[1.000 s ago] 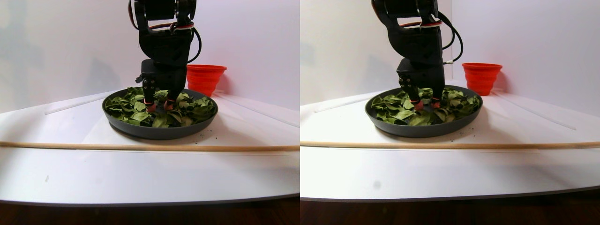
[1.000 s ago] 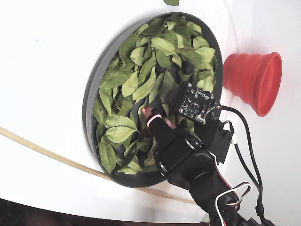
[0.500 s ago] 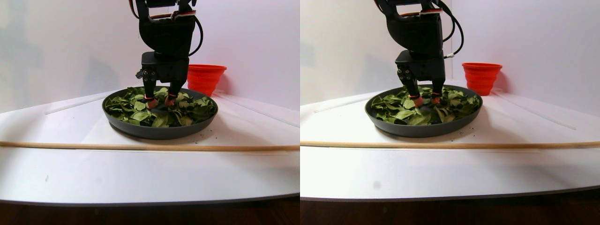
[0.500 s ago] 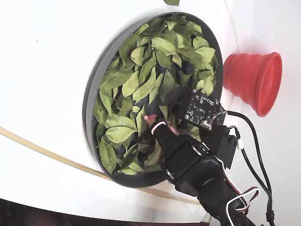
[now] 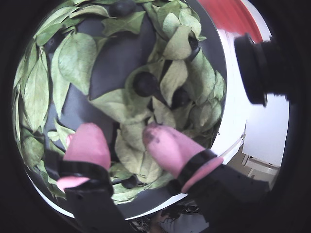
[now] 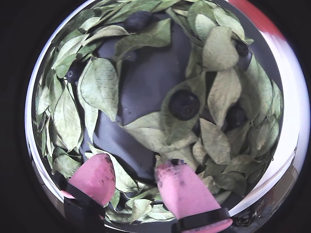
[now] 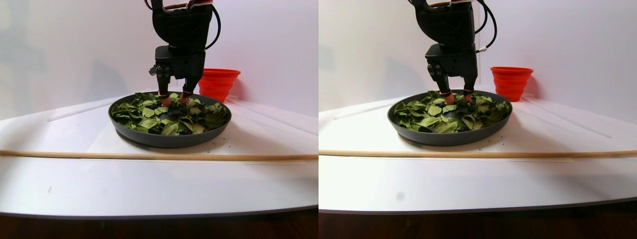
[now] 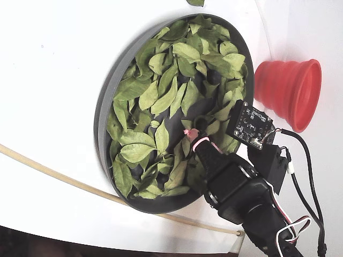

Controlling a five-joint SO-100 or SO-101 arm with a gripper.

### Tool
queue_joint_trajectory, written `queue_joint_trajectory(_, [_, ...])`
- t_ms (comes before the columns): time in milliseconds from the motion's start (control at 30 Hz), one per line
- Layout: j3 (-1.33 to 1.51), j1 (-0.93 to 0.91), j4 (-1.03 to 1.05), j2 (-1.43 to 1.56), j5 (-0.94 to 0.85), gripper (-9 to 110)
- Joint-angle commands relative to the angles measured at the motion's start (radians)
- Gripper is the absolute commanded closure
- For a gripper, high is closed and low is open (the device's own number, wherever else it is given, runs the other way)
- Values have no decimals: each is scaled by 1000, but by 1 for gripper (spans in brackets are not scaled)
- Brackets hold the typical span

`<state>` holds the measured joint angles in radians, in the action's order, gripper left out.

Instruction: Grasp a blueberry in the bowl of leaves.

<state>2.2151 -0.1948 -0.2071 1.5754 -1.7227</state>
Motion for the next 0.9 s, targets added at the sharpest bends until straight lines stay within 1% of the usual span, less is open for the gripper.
queue_joint_trajectory(0, [-44,-23,-9,72,2,85])
queue_joint_trajectory(200, [-58,-40,-71,17,-3,85])
queue_joint_trajectory(867, [-175,-64,-132,-133,32,84])
